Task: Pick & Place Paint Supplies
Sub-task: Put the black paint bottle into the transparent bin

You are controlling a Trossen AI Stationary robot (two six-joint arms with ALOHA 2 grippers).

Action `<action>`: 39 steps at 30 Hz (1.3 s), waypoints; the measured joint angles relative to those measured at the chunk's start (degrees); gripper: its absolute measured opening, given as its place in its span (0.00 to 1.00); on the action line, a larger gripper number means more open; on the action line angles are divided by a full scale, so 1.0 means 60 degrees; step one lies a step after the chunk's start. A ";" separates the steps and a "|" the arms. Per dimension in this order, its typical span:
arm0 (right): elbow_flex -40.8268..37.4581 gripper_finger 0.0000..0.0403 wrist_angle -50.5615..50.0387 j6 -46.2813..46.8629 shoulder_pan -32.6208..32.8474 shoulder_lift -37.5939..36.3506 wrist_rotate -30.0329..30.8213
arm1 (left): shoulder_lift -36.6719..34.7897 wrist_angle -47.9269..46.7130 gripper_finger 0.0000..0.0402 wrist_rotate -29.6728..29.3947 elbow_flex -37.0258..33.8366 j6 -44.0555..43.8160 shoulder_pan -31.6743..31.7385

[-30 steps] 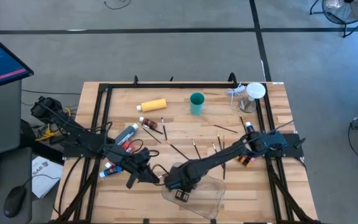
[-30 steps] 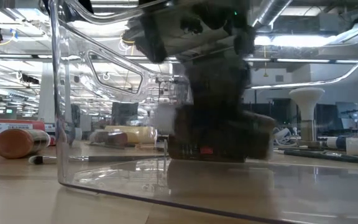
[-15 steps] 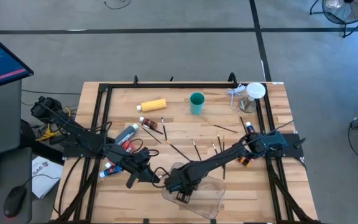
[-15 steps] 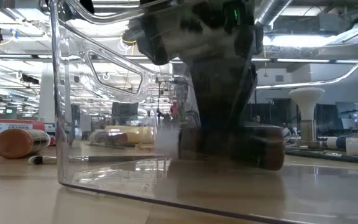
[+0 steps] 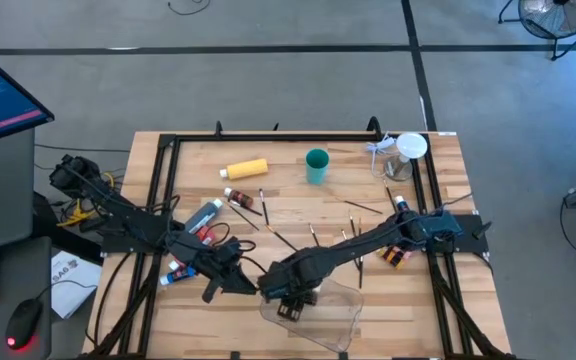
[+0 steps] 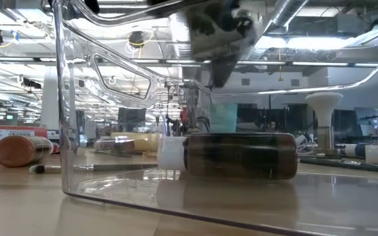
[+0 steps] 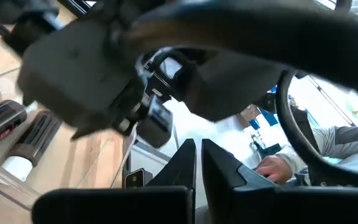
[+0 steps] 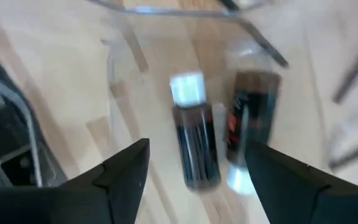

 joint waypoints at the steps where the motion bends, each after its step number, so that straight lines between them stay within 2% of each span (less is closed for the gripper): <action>1: 0.0040 0.62 -0.0309 0.0001 0.0074 -0.0007 0.0002 | 0.0000 0.0011 0.00 0.0000 0.0000 0.0000 -0.0003; 4: -0.0055 0.56 -0.1022 0.0084 0.0405 -0.0002 -0.0143 | 0.0000 0.0026 0.00 0.0000 0.0000 -0.0001 -0.0058; 6: -0.0316 0.50 -0.0828 0.0144 0.0621 -0.0006 -0.0488 | 0.0000 0.0022 0.00 0.0034 0.0000 0.0000 -0.0081; 9: -0.0603 0.35 -0.0276 0.0151 0.0898 0.0031 -0.0579 | 0.0000 0.0022 0.00 0.0033 0.0000 0.0022 -0.0153; 13: -0.0856 0.09 0.0119 0.0295 0.0990 -0.0006 -0.0564 | 0.0000 0.0037 0.00 0.0023 0.0000 0.0055 -0.0180; 15: -0.0998 0.03 0.0117 0.0373 0.0971 0.0002 -0.0543 | 0.0000 0.0030 0.00 -0.0011 0.0000 0.0062 -0.0178; 19: -0.1371 0.05 0.0411 0.0688 0.0887 0.0000 -0.0742 | 0.0000 0.0019 0.00 -0.0086 0.0000 0.0066 -0.0171; 25: -0.1848 0.01 0.1232 0.0688 0.0841 0.0002 -0.1164 | 0.0000 0.0022 0.00 -0.0089 0.0000 0.0069 -0.0175; 39: -0.1960 0.00 0.2075 0.1264 0.0368 0.0199 -0.0913 | 0.0001 0.0003 0.00 -0.0087 -0.0002 0.0070 -0.0171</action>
